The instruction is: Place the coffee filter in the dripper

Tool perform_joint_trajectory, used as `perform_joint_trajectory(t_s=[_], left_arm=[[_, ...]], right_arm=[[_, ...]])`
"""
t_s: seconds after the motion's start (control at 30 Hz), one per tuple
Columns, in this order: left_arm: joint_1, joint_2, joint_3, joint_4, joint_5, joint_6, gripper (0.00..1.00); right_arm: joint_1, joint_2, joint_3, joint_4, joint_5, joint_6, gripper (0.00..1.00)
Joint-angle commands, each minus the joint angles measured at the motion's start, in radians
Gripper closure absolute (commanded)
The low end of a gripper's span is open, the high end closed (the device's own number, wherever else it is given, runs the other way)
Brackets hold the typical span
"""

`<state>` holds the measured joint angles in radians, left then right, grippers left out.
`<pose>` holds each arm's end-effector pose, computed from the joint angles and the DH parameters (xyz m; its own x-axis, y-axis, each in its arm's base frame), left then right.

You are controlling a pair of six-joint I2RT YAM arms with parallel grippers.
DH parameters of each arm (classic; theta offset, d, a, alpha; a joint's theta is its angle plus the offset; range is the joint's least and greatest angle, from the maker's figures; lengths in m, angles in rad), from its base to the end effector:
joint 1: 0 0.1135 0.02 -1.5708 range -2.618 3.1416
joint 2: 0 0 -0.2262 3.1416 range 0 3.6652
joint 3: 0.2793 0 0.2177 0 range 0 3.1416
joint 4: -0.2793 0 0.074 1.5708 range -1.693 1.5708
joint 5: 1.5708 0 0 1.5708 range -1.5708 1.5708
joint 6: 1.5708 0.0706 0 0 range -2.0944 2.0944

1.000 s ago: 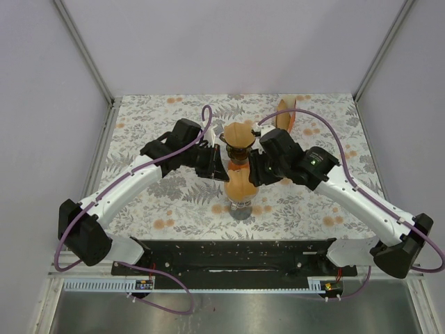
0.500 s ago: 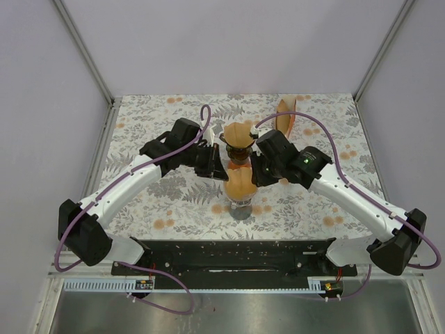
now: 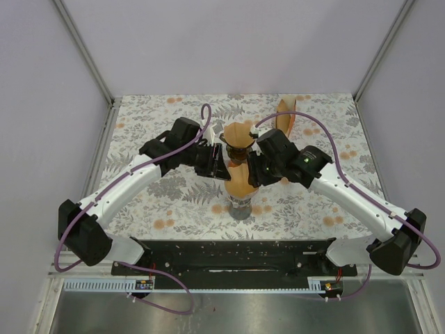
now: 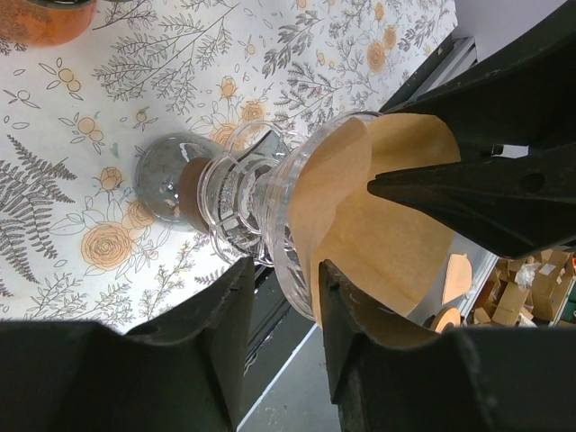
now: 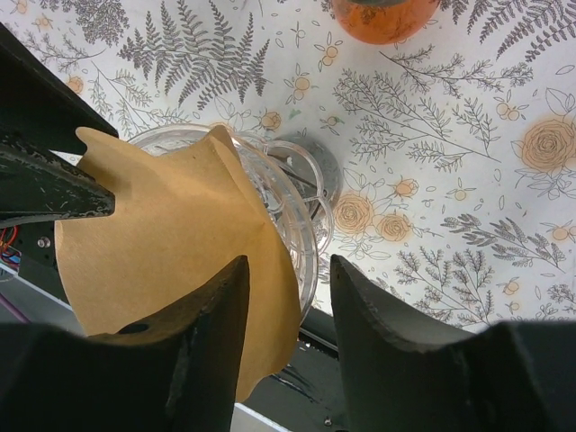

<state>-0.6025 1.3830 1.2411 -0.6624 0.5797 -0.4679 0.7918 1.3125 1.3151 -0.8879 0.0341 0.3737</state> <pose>0.2135 -0.1938 0.2697 -0.8847 0.1506 -0.4411 0.4349 0.6072 -0.6650 0.1864 0.1854 0.2809 -0.7604 -0.2509 -0.5990 -0.4494 0.8691 0.2065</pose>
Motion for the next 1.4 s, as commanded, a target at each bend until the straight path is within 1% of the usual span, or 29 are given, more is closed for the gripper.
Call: perform_joint_trajectory(t_s=[0.0, 0.1, 0.2, 0.3, 0.4, 0.5, 0.73, 0.83, 1.37], left_arm=[[0.006, -0.024, 0.057, 0.003, 0.006, 0.02, 0.59], [0.006, -0.027, 0.06, -0.002, 0.003, 0.026, 0.55], [0.006, -0.029, 0.066, -0.006, 0.002, 0.029, 0.47], [0.006, -0.029, 0.075, -0.011, 0.0, 0.035, 0.44], [0.006, -0.024, 0.077, -0.014, -0.006, 0.038, 0.43], [0.007, -0.021, 0.069, -0.016, -0.012, 0.041, 0.44], [0.01, -0.006, -0.008, 0.009, -0.021, 0.037, 0.51], [0.01, -0.001, -0.019, 0.014, -0.026, 0.04, 0.52], [0.01, 0.019, -0.042, 0.018, -0.052, 0.049, 0.53]], right_arm=[[-0.006, 0.008, 0.058, 0.003, -0.017, -0.013, 0.5], [-0.006, 0.014, 0.073, 0.0, -0.017, -0.019, 0.49], [-0.008, 0.019, 0.084, -0.006, -0.017, -0.022, 0.48], [-0.008, 0.019, 0.092, -0.013, -0.016, -0.027, 0.47], [-0.006, 0.019, 0.09, -0.014, -0.011, -0.028, 0.46], [-0.008, 0.025, 0.081, -0.013, -0.01, -0.029, 0.46], [-0.017, 0.047, 0.027, 0.013, -0.014, -0.035, 0.48], [-0.023, 0.059, 0.009, 0.032, -0.025, -0.035, 0.49], [-0.043, 0.088, -0.096, 0.13, -0.086, -0.045, 0.52]])
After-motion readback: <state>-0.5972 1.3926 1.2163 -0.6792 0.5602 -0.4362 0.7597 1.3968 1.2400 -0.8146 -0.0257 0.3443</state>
